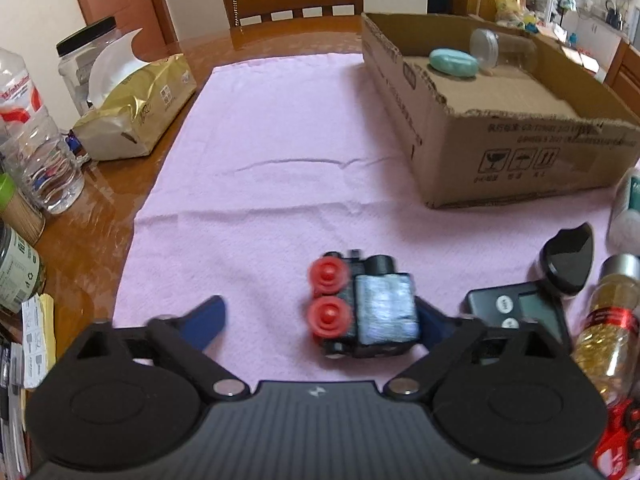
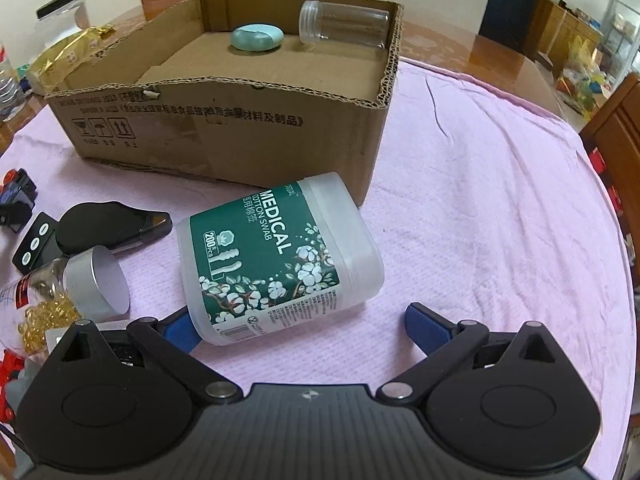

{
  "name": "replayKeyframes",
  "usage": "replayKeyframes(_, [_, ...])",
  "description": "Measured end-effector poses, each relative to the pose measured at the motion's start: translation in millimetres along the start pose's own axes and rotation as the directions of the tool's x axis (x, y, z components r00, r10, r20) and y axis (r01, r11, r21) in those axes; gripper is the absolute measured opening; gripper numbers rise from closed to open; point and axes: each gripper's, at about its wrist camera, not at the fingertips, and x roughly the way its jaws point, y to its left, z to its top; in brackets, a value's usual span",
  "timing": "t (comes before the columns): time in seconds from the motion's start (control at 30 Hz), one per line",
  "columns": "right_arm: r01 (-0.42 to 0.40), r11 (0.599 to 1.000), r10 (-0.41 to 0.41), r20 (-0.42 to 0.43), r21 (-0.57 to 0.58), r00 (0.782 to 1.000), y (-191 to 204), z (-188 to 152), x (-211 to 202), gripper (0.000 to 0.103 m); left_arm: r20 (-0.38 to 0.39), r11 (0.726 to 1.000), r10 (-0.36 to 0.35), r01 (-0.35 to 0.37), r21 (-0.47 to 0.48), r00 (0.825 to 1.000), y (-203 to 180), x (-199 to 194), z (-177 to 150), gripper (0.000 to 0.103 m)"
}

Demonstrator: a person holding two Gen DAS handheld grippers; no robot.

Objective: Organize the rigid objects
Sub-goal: 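Move the left tool to the toy robot while the right tool approaches the white swab bottle, then close the left tool on the toy robot while the right tool grasps the swab bottle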

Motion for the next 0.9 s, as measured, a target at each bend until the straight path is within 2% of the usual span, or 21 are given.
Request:
replayKeyframes(0.2, [-0.01,1.0,0.011,0.011,-0.017,1.0,-0.9,-2.9,-2.5,0.103,-0.001,0.997,-0.065,0.065,-0.043,0.998,-6.1,-2.9,2.0,0.06])
replayKeyframes(0.43, [-0.024,0.999,0.023,-0.005,-0.043,1.0,-1.6,3.1,0.7,0.103,0.001,0.997,-0.067,0.067,-0.037,0.998,-10.8,-1.5,5.7,0.057])
replayKeyframes(0.57, [-0.035,0.996,0.031,-0.047,-0.078,0.998,-0.8,12.3,4.2,0.103,0.002,0.997,-0.064,0.064,-0.043,0.998,-11.2,-0.9,6.0,0.057])
replayKeyframes(0.77, [-0.018,0.978,0.0,-0.088,-0.207,0.996,13.3,26.8,6.5,0.103,0.004,0.997,-0.062,0.062,-0.049,0.998,-11.4,-1.3,5.7,0.057])
replayKeyframes(0.9, [-0.048,0.965,0.017,-0.123,-0.259,0.992,19.2,39.0,12.3,0.103,0.004,0.997,-0.059,0.059,-0.055,0.998,-11.2,-1.2,6.0,0.057])
